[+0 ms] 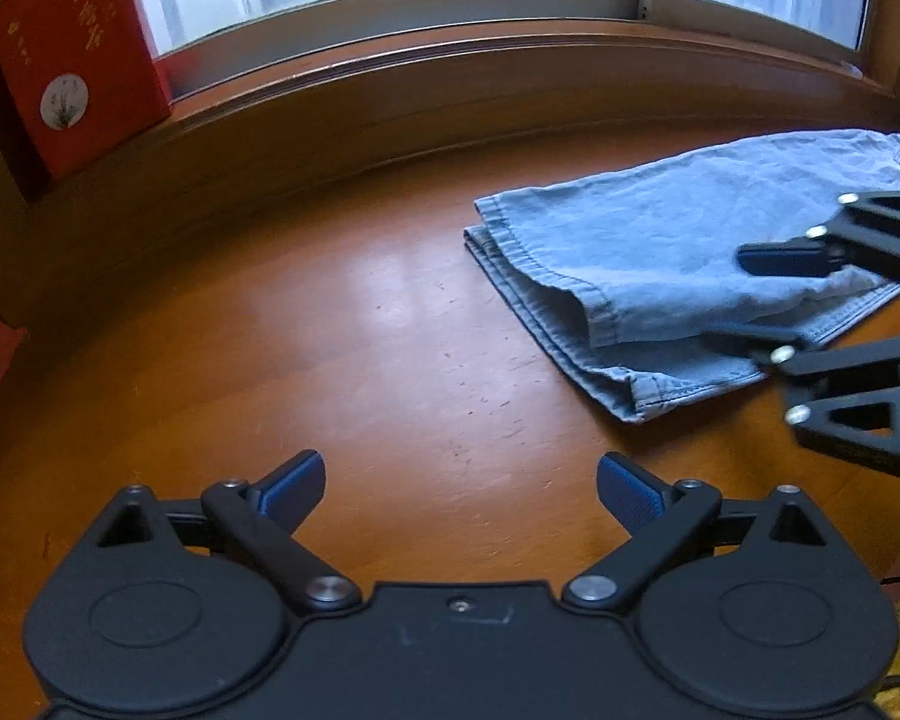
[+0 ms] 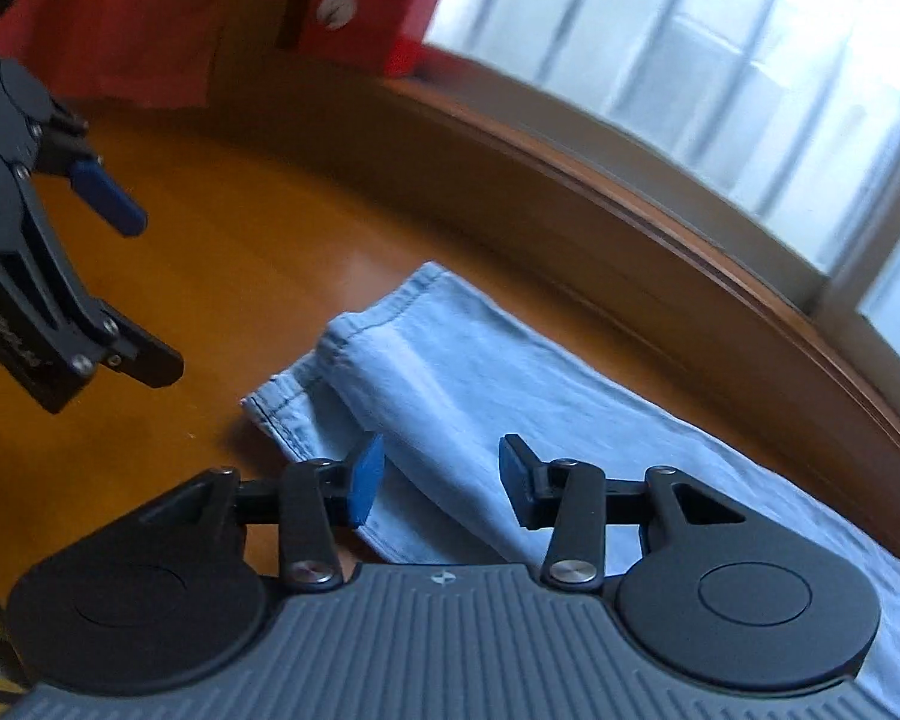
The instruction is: Fold clothes
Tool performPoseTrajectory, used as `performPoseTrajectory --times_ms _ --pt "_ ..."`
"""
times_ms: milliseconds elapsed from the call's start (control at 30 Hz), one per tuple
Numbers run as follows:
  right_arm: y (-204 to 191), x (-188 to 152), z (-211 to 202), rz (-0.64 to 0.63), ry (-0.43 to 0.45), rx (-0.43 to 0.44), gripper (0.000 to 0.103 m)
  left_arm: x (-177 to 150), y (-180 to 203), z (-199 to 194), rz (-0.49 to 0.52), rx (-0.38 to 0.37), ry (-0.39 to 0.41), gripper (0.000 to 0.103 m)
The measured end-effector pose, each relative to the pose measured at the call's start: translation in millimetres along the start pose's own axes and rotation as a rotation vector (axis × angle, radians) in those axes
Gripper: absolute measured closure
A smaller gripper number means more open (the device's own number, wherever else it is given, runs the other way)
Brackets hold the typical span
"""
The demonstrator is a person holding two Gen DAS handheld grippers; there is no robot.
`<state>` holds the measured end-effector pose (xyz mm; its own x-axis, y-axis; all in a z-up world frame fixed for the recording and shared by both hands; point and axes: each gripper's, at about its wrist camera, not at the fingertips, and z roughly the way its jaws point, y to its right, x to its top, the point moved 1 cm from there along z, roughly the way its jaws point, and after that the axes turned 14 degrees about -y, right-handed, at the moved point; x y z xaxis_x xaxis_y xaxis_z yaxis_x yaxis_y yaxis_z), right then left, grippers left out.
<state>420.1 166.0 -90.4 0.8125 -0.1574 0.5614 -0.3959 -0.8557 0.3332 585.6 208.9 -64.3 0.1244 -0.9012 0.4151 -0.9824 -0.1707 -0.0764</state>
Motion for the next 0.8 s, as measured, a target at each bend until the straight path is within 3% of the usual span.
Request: performPoseTrajectory --times_ms 133,167,200,233,300,333,400,433,533,667,800 --pt "-4 13 17 -0.101 -0.038 0.019 0.058 2 -5 5 -0.019 0.000 -0.002 0.006" --pt "-2 17 20 -0.102 -0.049 0.030 0.073 3 -6 5 -0.024 -0.002 -0.003 0.006" --pt "8 21 21 -0.035 -0.058 0.090 0.094 3 -8 6 -0.029 -0.004 -0.003 0.006" --pt "20 26 23 0.038 -0.066 0.153 0.094 4 -8 6 -0.031 -0.006 -0.004 0.006" --pt "65 28 28 0.375 -0.049 0.322 0.094 6 -9 8 -0.035 -0.006 -0.010 0.006" --pt "85 22 33 0.507 -0.040 0.332 0.094 7 -8 10 -0.036 -0.006 -0.015 0.006" --pt "124 8 43 0.756 -0.023 0.337 0.079 8 -7 13 -0.034 -0.009 -0.025 0.006" --pt "134 3 47 0.788 -0.040 0.272 0.075 9 -6 14 -0.031 -0.008 -0.029 0.006" --pt "145 -6 42 0.734 -0.085 0.058 0.072 13 -3 17 -0.017 0.004 -0.035 0.006" --pt "133 -6 15 0.656 -0.025 0.043 0.044 19 -1 24 -0.016 0.005 -0.052 0.006" --pt "90 11 5 0.469 0.057 -0.030 0.049 23 1 28 -0.011 0.000 -0.057 0.006"
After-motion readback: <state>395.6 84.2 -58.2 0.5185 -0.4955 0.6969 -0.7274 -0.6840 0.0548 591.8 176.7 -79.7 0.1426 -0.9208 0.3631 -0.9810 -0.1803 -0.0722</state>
